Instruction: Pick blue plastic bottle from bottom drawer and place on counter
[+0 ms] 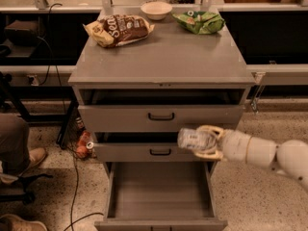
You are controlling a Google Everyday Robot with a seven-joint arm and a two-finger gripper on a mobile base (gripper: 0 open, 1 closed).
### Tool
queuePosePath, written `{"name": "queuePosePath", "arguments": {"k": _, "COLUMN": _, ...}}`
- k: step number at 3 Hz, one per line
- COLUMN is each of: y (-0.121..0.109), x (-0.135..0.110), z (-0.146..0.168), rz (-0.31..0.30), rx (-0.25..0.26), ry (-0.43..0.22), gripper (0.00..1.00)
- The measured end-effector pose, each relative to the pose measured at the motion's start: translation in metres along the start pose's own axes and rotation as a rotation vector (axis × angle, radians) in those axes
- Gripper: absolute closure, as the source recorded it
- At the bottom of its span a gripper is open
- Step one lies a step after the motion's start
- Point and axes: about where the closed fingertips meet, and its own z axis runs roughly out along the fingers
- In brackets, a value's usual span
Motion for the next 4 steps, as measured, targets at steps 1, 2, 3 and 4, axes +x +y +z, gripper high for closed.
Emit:
{"name": "queuePosePath", "arguments": {"k": 1, "y": -0.055, "x": -0.023, "z": -0.030, "rz": -0.069, "rx": 0.060, "ry": 0.007, "gripper": 1.00}}
{"name": "queuePosePath", "arguments": {"k": 2, "y": -0.055, "x": -0.023, "z": -0.030, "rz": -0.069, "rx": 0.060, "ry": 0.007, "gripper": 1.00}}
{"name": "queuePosePath", "arguments": {"k": 3, "y": -0.081, "x": -0.024, "z": -0.028, "rz": -0.080, "rx": 0.040, "ry": 0.046, "gripper": 1.00}}
{"name": "queuePosePath", "arguments": {"k": 4, "y": -0.124, "x": -0.037, "z": -0.029, "rz": -0.144, "rx": 0.031, "ry": 0.091, "gripper": 1.00}}
